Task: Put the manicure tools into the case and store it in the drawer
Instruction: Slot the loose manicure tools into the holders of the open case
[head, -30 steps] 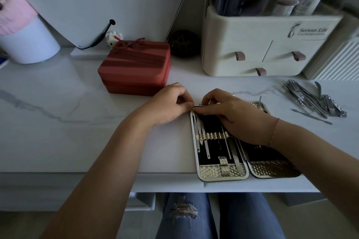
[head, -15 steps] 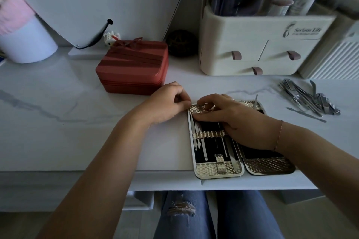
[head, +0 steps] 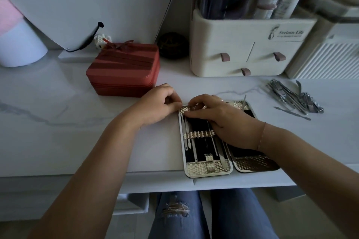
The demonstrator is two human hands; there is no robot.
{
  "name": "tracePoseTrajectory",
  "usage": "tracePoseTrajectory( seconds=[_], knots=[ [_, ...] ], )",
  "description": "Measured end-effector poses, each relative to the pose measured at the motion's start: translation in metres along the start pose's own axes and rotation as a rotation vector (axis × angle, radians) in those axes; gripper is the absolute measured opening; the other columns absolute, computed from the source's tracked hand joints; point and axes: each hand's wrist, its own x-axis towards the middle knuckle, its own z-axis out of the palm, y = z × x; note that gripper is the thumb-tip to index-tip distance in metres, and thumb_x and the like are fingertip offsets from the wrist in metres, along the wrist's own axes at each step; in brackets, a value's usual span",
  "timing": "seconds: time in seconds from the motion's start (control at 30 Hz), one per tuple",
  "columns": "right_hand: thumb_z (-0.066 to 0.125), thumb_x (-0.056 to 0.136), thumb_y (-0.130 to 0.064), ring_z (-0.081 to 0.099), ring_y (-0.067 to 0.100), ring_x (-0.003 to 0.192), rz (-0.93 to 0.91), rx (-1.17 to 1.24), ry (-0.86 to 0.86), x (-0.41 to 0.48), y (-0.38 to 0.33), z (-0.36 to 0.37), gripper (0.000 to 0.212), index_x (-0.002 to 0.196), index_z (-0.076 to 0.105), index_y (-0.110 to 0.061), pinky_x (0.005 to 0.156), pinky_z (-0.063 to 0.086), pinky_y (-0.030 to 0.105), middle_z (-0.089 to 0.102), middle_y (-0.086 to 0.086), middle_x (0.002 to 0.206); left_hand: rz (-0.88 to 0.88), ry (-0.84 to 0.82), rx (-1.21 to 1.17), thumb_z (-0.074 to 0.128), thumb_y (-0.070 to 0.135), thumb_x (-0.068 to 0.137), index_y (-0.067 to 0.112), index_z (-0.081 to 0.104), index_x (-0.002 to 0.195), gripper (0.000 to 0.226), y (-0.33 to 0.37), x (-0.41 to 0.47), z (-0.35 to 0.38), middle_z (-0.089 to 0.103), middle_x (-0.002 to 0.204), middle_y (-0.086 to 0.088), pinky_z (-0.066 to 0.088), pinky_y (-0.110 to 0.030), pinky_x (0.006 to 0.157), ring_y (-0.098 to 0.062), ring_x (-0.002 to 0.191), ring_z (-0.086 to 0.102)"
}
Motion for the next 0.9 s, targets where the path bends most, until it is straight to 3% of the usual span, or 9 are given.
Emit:
tracePoseTrajectory(
  seconds=[0.13, 0.2, 0.27, 0.37, 0.47, 0.57, 0.67, 0.77, 0.9],
  knots=[
    [0.052, 0.088, -0.003, 0.051, 0.006, 0.111, 0.121, 0.153, 0.202, -0.018, 0.007, -0.019, 0.037, 0.122, 0.06, -0.017, 0.097, 0.039, 0.013, 0.053, -0.002, 0.123, 0.017, 0.009, 0.0, 0.066, 0.015, 0.083, 0.023, 0.06, 0.074, 0.014, 0.0, 0.0, 0.001, 0.053, 0.087, 0.006, 0.037, -0.014, 0.071, -0.004, 0.075, 0.051],
    [0.062, 0.085, -0.013, 0.057, 0.008, 0.094, 0.246, 0.078, 0.378, -0.037, 0.026, -0.037, 0.024, 0.108, 0.066, -0.019, 0.082, 0.044, 0.01, 0.059, -0.003, 0.108, 0.024, 0.03, -0.001, 0.066, 0.014, 0.083, 0.024, 0.058, 0.071, 0.017, -0.002, 0.001, 0.001, 0.054, 0.087, 0.003, 0.037, -0.013, 0.072, -0.006, 0.076, 0.051],
    [0.07, 0.079, -0.017, 0.055, 0.007, 0.078, 0.421, -0.071, 0.444, -0.063, 0.05, -0.057, 0.016, 0.094, 0.069, -0.021, 0.069, 0.038, 0.004, 0.058, -0.002, 0.091, 0.038, 0.045, 0.0, 0.067, 0.016, 0.083, 0.022, 0.058, 0.071, 0.016, -0.003, 0.001, 0.003, 0.053, 0.084, 0.001, 0.037, -0.016, 0.073, -0.008, 0.076, 0.051],
    [0.073, 0.075, -0.027, 0.052, 0.008, 0.072, 0.649, -0.131, 0.371, -0.092, 0.071, -0.072, 0.012, 0.084, 0.069, -0.022, 0.061, 0.033, 0.01, 0.056, -0.001, 0.082, 0.047, 0.055, 0.019, 0.067, 0.02, 0.083, 0.021, 0.058, 0.071, 0.015, -0.002, 0.002, 0.005, 0.051, 0.081, 0.006, 0.035, -0.011, 0.068, -0.005, 0.073, 0.05],
    [0.069, 0.079, -0.032, 0.055, 0.005, 0.066, 0.664, -0.059, 0.386, -0.091, 0.07, -0.072, 0.011, 0.08, 0.069, -0.022, 0.058, 0.037, 0.013, 0.06, -0.004, 0.072, 0.041, 0.057, 0.03, 0.067, 0.021, 0.083, 0.022, 0.058, 0.07, 0.016, -0.001, 0.002, 0.005, 0.052, 0.081, 0.007, 0.034, -0.007, 0.065, -0.003, 0.073, 0.05],
    [0.062, 0.085, -0.033, 0.049, 0.002, 0.047, 0.704, 0.265, 0.423, -0.069, 0.063, -0.064, 0.024, 0.078, 0.069, -0.011, 0.047, 0.039, 0.011, 0.063, -0.001, 0.064, 0.028, 0.061, 0.02, 0.067, 0.022, 0.083, 0.02, 0.059, 0.072, 0.014, -0.001, 0.0, 0.005, 0.053, 0.083, 0.006, 0.036, -0.013, 0.069, -0.005, 0.075, 0.051],
    [0.063, 0.084, -0.034, 0.044, 0.009, 0.041, 0.812, 0.555, 0.325, -0.045, 0.061, -0.056, 0.029, 0.076, 0.068, -0.006, 0.037, 0.037, 0.015, 0.063, 0.007, 0.059, 0.026, 0.068, 0.017, 0.067, 0.022, 0.083, 0.016, 0.061, 0.073, 0.013, -0.001, 0.0, 0.006, 0.053, 0.083, 0.005, 0.035, -0.012, 0.069, -0.005, 0.075, 0.05],
    [0.068, 0.08, -0.037, 0.039, 0.013, 0.035, 0.897, 0.586, 0.236, -0.03, 0.07, -0.053, 0.04, 0.054, 0.061, -0.008, 0.034, 0.032, 0.015, 0.051, 0.006, 0.044, 0.025, 0.076, 0.022, 0.068, 0.022, 0.082, 0.013, 0.061, 0.074, 0.014, -0.002, 0.0, 0.007, 0.054, 0.084, 0.003, 0.036, -0.017, 0.07, -0.008, 0.075, 0.051],
    [0.069, 0.08, -0.028, 0.036, 0.011, 0.033, 0.947, 0.592, 0.147, -0.02, 0.075, -0.056, 0.036, 0.053, 0.057, -0.007, 0.034, 0.032, 0.015, 0.047, 0.004, 0.042, 0.023, 0.069, 0.012, 0.068, 0.023, 0.082, 0.015, 0.061, 0.073, 0.014, -0.003, 0.0, 0.007, 0.054, 0.084, 0.004, 0.036, -0.019, 0.071, -0.007, 0.075, 0.051]
  ],
)
